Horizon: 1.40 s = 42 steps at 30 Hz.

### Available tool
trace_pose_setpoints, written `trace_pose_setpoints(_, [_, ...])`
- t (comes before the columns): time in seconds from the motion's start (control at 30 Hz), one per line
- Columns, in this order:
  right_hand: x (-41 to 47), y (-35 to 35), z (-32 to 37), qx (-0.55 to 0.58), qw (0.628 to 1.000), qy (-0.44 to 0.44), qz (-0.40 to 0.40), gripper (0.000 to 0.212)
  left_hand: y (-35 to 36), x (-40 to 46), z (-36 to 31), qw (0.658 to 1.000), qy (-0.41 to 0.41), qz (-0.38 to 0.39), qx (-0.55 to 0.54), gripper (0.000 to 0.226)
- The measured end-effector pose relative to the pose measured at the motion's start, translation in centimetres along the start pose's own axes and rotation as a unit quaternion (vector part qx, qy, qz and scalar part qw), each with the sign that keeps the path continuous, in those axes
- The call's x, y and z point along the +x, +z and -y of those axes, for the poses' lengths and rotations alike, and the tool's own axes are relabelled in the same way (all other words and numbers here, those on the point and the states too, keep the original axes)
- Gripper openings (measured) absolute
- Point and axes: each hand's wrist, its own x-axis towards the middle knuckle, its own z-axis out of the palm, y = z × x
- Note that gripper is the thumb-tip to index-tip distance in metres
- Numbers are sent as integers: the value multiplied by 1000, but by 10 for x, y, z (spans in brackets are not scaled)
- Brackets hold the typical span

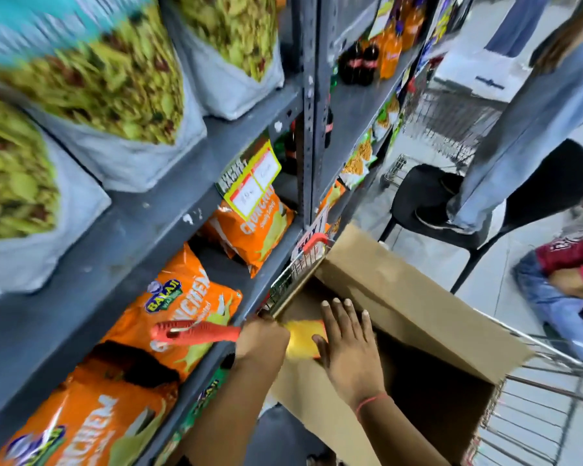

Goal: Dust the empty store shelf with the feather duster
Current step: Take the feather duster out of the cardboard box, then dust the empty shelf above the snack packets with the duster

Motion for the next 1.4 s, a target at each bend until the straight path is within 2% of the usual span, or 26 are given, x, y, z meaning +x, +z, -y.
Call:
trace_pose_setpoints(0.27, [-4, -114, 20, -2, 999, 0, -45, 55, -99, -89, -10, 1000, -7, 8, -22, 36])
trace_pose_setpoints(0.33, [-1, -147, 26, -8, 997, -2, -78, 57, -129, -114, -7, 999, -5, 2, -38, 34])
trace_pose_setpoints(0.43, [7, -194, 33, -10, 992, -4, -126, 58, -175, -150, 1, 998, 20, -64, -19, 34])
trace_pose_setpoints(0.5, [18, -228, 41, -7, 986, -11, -166, 59, -208, -167, 5, 994, 39, -94, 40, 33])
trace_pose_setpoints(0.57, [30, -261, 50, -5, 979, -14, -205, 59, -239, -186, 7, 992, -2, -125, -16, 33])
trace_pose_setpoints(0.67, [46, -307, 65, 7, 966, -19, -258, 65, -281, -215, 16, 981, -19, -191, -10, 32])
trace_pose_setpoints(0.8, [71, -368, 91, 34, 947, -22, -319, 71, -333, -256, 34, 957, -35, -288, -20, 29])
trace_pose_setpoints(0.97, [98, -442, 139, 89, 914, -56, -392, 63, -383, -323, 63, 923, -100, -369, -35, 29])
trace_pose_setpoints(1.13, [113, -506, 198, 176, 852, -97, -483, 57, -400, -403, 114, 874, -179, -448, -55, 28])
trace_pose_setpoints(1.23, [119, -528, 229, 230, 808, -111, -531, 62, -394, -448, 152, 847, -237, -470, -71, 28])
trace_pose_setpoints(1.3, [127, -530, 248, 280, 787, -109, -538, 67, -385, -472, 176, 822, -282, -488, -76, 28])
trace_pose_setpoints(1.4, [143, -519, 280, 350, 785, -104, -500, 62, -370, -489, 199, 798, -338, -491, -93, 27])
